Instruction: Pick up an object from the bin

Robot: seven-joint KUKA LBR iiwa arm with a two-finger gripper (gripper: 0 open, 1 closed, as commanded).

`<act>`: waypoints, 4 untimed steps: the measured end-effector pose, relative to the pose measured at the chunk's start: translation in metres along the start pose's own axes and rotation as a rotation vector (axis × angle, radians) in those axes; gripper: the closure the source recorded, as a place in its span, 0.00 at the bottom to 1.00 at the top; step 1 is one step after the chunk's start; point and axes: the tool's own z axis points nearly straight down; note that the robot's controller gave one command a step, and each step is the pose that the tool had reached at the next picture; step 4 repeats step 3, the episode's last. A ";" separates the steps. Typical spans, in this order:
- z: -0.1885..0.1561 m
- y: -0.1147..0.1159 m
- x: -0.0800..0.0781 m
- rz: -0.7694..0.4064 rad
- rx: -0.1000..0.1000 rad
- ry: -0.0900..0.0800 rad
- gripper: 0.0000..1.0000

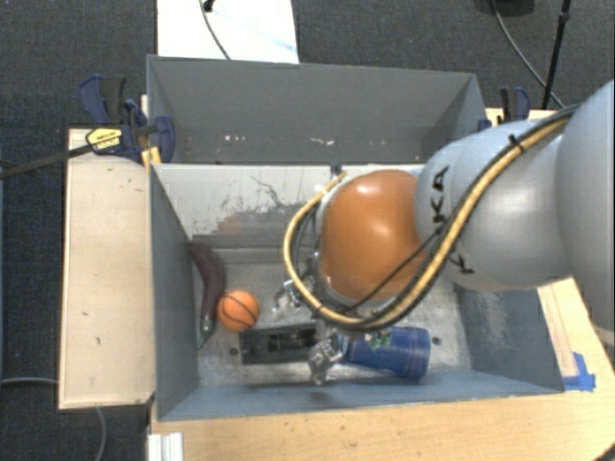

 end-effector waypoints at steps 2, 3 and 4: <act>0.053 -0.024 -0.008 0.068 -0.004 -0.019 1.00; 0.053 -0.024 -0.008 0.068 -0.004 -0.019 1.00; 0.053 -0.024 -0.008 0.068 -0.004 -0.019 1.00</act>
Offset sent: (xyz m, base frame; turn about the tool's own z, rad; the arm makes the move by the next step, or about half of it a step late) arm 0.0123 -0.0241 -0.0589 0.0644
